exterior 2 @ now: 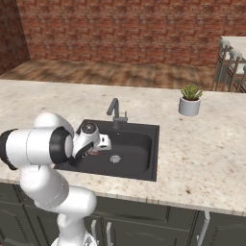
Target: Pick up the sponge and bar soap from the sink, and place them back in the cabinet, and close the cabinet door.
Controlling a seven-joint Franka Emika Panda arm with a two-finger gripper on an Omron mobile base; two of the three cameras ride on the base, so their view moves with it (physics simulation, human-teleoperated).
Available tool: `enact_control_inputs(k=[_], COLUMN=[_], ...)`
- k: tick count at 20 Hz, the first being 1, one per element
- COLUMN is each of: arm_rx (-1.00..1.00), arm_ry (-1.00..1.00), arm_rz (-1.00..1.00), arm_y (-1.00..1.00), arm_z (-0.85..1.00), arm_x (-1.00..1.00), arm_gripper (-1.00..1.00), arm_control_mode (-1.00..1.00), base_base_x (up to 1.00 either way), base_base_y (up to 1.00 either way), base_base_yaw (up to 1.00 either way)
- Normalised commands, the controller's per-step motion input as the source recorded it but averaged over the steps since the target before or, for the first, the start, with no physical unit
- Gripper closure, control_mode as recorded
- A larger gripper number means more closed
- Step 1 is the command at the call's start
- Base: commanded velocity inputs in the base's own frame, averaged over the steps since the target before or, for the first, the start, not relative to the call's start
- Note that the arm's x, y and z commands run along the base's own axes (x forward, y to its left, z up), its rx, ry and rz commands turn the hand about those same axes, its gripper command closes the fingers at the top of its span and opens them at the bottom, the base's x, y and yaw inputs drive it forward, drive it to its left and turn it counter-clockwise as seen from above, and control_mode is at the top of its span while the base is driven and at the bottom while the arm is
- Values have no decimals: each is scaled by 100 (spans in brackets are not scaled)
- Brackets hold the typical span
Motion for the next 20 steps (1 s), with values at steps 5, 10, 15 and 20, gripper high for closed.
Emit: enact_control_inputs(k=[5,10,15,20], arm_rx=[0,0,0,0], arm_ry=[0,0,0,0], arm_rz=[-5,-8,-10,-9], arm_y=[0,0,0,0], arm_z=[65,73,74,68], arm_x=[-33,-23,-29,-38], arm_gripper=[100,100,100,100], arm_control_mode=[-100,-100,-100,-100], base_base_x=[0,0,0,0], base_base_y=[0,0,0,0], base_base_yaw=[0,0,0,0])
